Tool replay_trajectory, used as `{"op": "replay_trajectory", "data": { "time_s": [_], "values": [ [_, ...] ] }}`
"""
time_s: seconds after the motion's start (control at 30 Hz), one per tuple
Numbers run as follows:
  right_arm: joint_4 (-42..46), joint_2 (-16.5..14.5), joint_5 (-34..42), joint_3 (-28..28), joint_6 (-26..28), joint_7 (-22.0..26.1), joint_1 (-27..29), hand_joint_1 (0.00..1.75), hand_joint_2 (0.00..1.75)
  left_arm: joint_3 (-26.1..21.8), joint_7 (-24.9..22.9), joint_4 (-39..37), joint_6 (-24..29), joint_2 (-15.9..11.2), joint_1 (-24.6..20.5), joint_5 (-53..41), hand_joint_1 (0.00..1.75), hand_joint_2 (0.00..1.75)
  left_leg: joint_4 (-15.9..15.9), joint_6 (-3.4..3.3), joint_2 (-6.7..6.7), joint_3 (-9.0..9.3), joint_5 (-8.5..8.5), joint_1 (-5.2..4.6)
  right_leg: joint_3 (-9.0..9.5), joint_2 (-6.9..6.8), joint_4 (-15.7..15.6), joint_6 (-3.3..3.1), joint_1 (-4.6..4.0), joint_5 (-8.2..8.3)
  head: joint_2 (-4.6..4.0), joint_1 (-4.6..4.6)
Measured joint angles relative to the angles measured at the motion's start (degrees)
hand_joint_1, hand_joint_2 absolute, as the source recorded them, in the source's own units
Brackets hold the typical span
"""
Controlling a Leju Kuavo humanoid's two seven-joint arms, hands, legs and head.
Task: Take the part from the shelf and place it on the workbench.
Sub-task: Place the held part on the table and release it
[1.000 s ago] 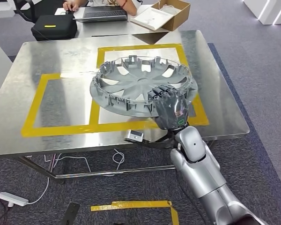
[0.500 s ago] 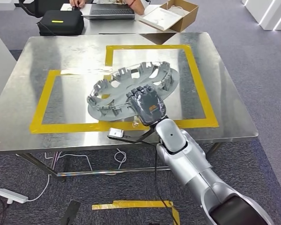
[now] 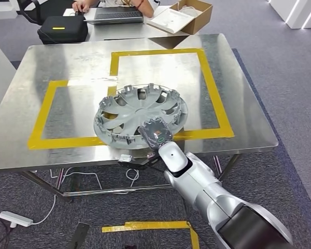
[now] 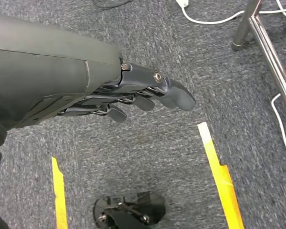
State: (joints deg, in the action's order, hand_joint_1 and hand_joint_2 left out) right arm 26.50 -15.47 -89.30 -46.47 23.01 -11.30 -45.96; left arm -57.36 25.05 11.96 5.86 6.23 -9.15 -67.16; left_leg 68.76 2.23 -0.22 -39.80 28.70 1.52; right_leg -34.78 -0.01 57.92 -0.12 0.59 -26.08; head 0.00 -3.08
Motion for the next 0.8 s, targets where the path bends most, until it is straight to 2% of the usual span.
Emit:
{"op": "replay_trajectory", "data": {
  "time_s": [0.07,0.1,0.2,0.23,0.3,0.37,0.4,0.43,0.47,0.5,0.53,0.57,0.6,0.63,0.67,0.73,0.8],
  "values": [
    [-0.83,-0.43,0.22,-0.01,-0.44,0.18,-0.16,1.75,1.75,0.01,0.01,0.00,-0.41,-0.08,-0.08,0.21,0.00,1.75,-6.69,-0.04,0.00,3.46,-2.27,0.08,-0.21,0.16,0.48,0.60,-0.09,-0.20,0.00,-0.07],
    [-1.08,-0.61,0.29,-0.02,-0.56,0.25,-0.20,1.75,1.75,0.01,0.02,0.00,-0.58,-0.07,-0.10,0.28,0.00,1.75,-8.56,-0.29,-0.03,4.34,-2.51,0.05,-0.37,0.23,0.64,0.96,-0.19,-0.24,0.00,-0.09],
    [-1.69,-1.04,1.26,0.02,-1.08,1.08,-0.26,1.75,1.75,-0.01,0.01,0.00,-0.35,-0.04,0.13,0.57,0.00,1.75,-9.33,-1.64,-0.07,4.42,-2.35,-0.13,-0.72,0.24,0.62,1.89,-0.18,-0.19,0.00,-0.10],
    [-1.84,-1.18,1.90,0.10,-1.29,1.61,-0.28,1.75,1.75,-0.01,0.01,0.00,0.00,-0.04,0.19,0.73,0.00,1.75,-9.39,-2.08,-0.04,4.43,-2.44,-0.13,-1.09,0.18,1.24,2.15,-0.10,-0.72,0.00,-0.04],
    [-2.07,-1.47,3.18,0.39,-1.65,2.63,-0.31,1.75,1.75,-0.02,-0.01,0.00,0.78,-0.04,0.20,1.03,0.00,1.75,-9.51,-2.80,0.05,4.42,-2.60,-0.13,-3.32,0.10,5.79,2.50,-0.01,-3.47,0.00,0.20],
    [-2.30,-1.73,3.87,0.60,-1.93,3.17,-0.22,1.75,1.75,-0.03,-0.01,0.00,1.15,-0.03,0.22,1.17,0.00,1.75,-9.50,-3.20,0.12,4.36,-2.61,-0.37,-6.86,0.08,13.69,2.57,-0.01,-7.03,0.00,0.39],
    [-2.43,-1.80,4.00,0.63,-2.05,3.29,-0.13,1.75,1.75,-0.03,-0.01,0.00,1.21,-0.01,0.26,1.17,0.00,1.75,-9.50,-3.30,0.13,4.34,-2.60,-0.50,-8.16,0.08,16.56,2.52,-0.02,-7.89,0.00,0.40],
    [-2.54,-1.84,4.05,0.64,-2.14,3.32,-0.04,1.75,1.75,-0.03,-0.01,0.00,1.24,0.01,0.31,1.17,0.00,1.75,-9.49,-3.36,0.11,4.34,-2.60,-0.63,-8.56,0.08,17.46,2.39,-0.05,-7.72,0.00,0.42],
    [-2.62,-1.88,4.08,0.65,-2.17,3.34,0.01,1.75,1.75,-0.03,-0.01,0.00,1.27,0.03,0.35,1.17,0.00,1.75,-9.48,-3.38,0.07,4.36,-2.61,-0.74,-7.77,0.09,15.95,2.13,-0.09,-6.48,0.00,0.42],
    [-2.66,-1.97,4.09,0.66,-2.19,3.38,0.01,1.75,1.75,-0.03,-0.01,0.00,1.30,0.07,0.37,1.17,0.00,1.75,-9.48,-3.38,0.03,4.39,-2.61,-0.84,-6.01,0.09,12.50,1.76,-0.17,-4.61,0.00,0.43],
    [-2.67,-2.09,4.16,0.68,-2.18,3.43,-0.05,1.56,1.75,-0.03,-0.01,0.00,1.33,0.11,0.38,1.19,0.00,1.31,-9.47,-3.34,0.01,4.40,-2.59,-0.92,-3.92,0.08,8.33,1.30,-0.32,-2.94,0.00,0.42],
    [-2.67,-2.27,4.32,0.73,-2.14,3.54,-0.11,1.13,1.75,-0.03,-0.01,0.00,1.40,0.16,0.38,1.25,0.00,0.87,-9.41,-3.23,0.01,4.35,-2.57,-1.05,-1.93,0.06,4.64,0.94,-0.44,-1.82,0.00,0.38],
    [-2.67,-2.49,4.58,0.83,-2.08,3.67,-0.15,0.69,1.75,-0.03,-0.02,0.00,1.57,0.22,0.39,1.38,0.00,0.44,-9.39,-3.02,0.03,4.26,-2.61,-1.12,-0.62,0.07,2.24,0.72,-0.58,-1.29,0.00,0.36],
    [-2.67,-2.68,4.92,0.97,-1.99,3.79,-0.15,0.25,1.75,-0.03,-0.04,0.00,1.84,0.28,0.42,1.54,0.00,0.00,-9.40,-2.73,0.07,4.16,-2.68,-1.11,-0.02,0.11,1.15,0.61,-0.72,-1.28,0.00,0.34],
    [-2.67,-2.89,5.24,1.15,-1.87,3.89,-0.11,0.00,1.75,-0.03,-0.07,0.00,2.13,0.33,0.45,1.72,0.00,0.00,-9.47,-2.39,0.11,4.12,-2.79,-1.08,0.18,0.17,0.88,0.58,-0.79,-1.26,0.00,0.33],
    [-2.61,-3.35,5.89,1.61,-1.42,3.90,-0.06,0.00,1.75,-0.03,-0.09,0.01,2.65,0.40,0.52,1.99,0.00,0.00,-9.32,-1.71,0.13,4.01,-2.51,-0.92,0.39,0.20,0.34,0.22,-0.60,-0.85,0.00,0.30],
    [-2.56,-3.89,6.57,2.01,-0.81,3.90,-0.19,0.00,1.75,-0.03,-0.09,0.02,3.05,0.43,0.55,2.23,0.00,0.00,-6.52,-1.11,0.10,2.82,-0.44,-0.84,0.73,0.08,-0.31,-0.22,-0.25,-0.45,0.00,0.04]
  ]
}}
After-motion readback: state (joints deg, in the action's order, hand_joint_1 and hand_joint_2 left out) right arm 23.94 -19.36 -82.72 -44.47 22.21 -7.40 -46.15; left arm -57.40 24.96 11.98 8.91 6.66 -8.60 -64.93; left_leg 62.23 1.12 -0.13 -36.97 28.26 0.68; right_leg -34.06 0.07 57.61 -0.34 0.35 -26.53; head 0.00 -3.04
